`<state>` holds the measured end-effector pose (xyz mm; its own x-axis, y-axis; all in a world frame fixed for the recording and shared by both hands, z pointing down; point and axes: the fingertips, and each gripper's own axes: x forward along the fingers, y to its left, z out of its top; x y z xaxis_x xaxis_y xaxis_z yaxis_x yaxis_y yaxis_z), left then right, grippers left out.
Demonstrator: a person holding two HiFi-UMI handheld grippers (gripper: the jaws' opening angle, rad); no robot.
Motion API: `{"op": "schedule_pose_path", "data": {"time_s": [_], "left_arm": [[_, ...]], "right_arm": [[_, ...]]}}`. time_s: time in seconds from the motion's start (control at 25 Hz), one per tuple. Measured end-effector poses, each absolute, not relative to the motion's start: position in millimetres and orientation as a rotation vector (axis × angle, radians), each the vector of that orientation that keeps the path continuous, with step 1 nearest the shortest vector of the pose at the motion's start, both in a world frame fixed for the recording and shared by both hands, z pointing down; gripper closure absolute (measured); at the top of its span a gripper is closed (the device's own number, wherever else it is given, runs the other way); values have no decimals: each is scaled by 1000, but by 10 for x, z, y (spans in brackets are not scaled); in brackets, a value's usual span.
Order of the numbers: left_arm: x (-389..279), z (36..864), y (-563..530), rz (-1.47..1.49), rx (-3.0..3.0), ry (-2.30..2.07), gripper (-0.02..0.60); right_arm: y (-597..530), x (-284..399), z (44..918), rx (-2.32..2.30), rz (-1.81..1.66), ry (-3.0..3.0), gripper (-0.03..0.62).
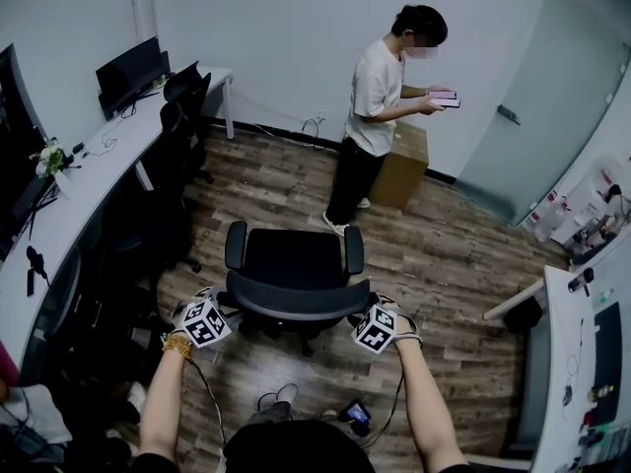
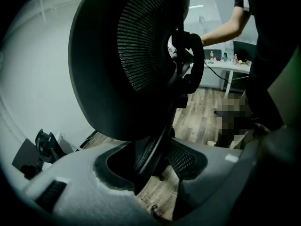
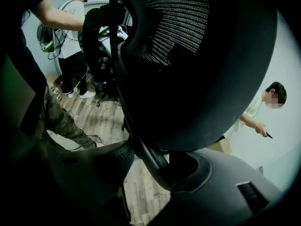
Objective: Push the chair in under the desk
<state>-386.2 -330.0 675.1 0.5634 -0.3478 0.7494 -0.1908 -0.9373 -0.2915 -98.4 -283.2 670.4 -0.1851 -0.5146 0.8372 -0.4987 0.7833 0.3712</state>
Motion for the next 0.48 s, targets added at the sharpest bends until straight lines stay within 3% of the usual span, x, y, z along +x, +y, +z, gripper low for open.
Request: {"op": "schedule_pose_path", "data": {"time_s": [0.48], "left_arm": [[-3387, 6744, -3212, -1278, -2616, 326, 364]], "right_arm": [[-2511, -562, 6714, 865, 41, -1786, 361]]}}
